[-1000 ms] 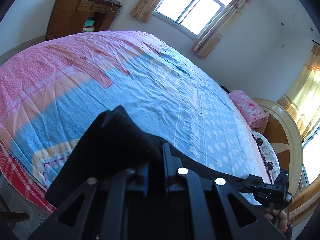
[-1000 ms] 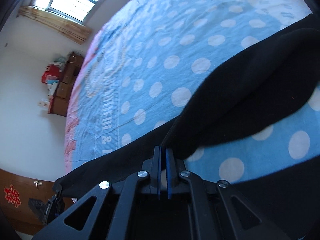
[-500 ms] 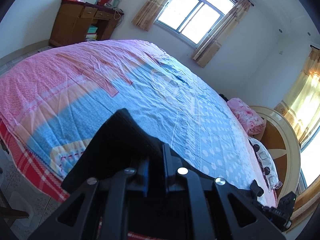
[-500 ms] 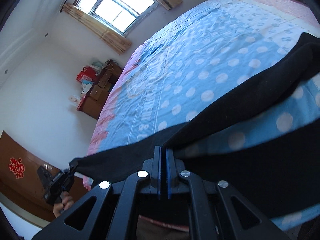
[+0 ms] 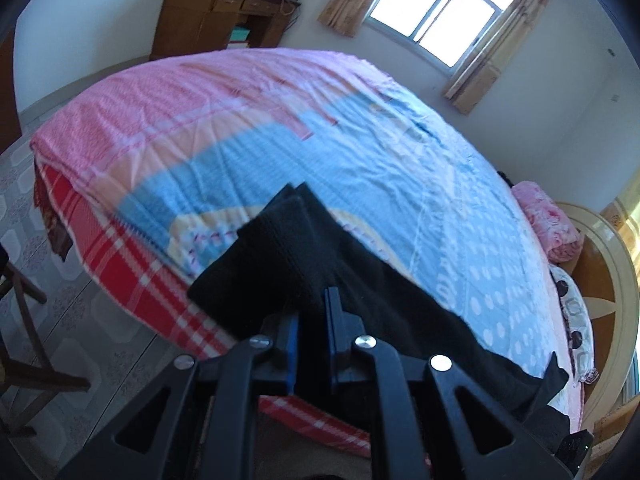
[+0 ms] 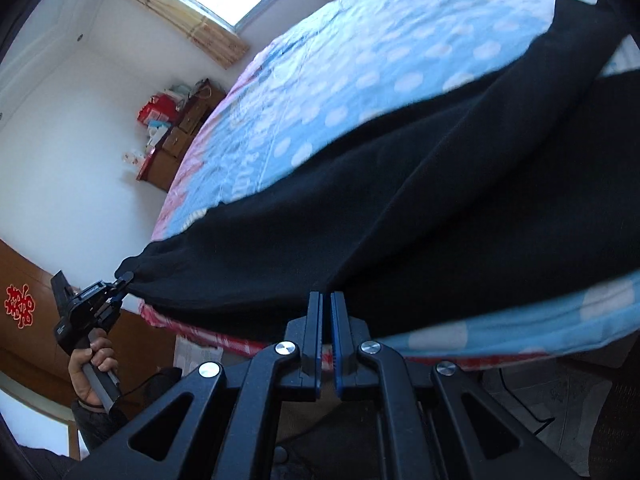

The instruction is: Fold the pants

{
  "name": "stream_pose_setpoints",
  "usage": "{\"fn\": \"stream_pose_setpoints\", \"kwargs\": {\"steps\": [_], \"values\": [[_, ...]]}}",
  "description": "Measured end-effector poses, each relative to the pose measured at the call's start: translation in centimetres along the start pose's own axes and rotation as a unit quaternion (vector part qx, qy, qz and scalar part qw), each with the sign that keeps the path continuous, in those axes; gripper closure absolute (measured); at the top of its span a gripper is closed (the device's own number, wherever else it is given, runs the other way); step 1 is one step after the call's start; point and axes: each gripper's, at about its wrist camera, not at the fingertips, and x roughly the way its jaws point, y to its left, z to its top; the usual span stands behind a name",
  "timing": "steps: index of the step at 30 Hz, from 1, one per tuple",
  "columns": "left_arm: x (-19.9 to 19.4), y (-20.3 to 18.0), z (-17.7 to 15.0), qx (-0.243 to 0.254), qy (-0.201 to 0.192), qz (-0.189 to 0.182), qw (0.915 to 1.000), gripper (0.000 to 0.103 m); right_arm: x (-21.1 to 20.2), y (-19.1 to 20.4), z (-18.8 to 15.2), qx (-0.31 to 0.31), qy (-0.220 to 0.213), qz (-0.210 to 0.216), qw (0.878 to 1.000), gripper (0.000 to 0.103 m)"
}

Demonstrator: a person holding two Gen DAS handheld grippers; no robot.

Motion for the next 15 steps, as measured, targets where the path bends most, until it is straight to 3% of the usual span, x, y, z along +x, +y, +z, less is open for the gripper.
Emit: {"fn": "stream_pose_setpoints", "kwargs": {"steps": [3,8,12,13,15], "values": [[0.8,0.8,-0.6,-0.007,0.017,0.03,0.9994,0.091,1.2,-0.1,-0.9,-0.014,0.02,-0.015,1.0,0.099],[1.5,1.9,-1.0,-0.022,0.035,0.045,0.9981,0.087,2.7,-0.7,-1.5,-0.009,0.049,-0.009,0.999,0.099],[0.8,1.8,-0.9,-0.013,0.031,0.065,0.9973,0.081,0.0,0.1,-0.5,-0.026,-0.001,0.023,0.999,0.099],[0.6,1.9,-0.8,-0.016,0.029,0.071,0.9969,0.075,-0.9,0.0,-0.2,-0.023,-0.018,0.031,0.999,0.099],[-0.5,2.4,-0.5,-0.027,0.009,0.112,0.9933,0.071,-2.1,-0.4,0.5,-0.016,-0.044,0.036,0.998,0.098]]}}
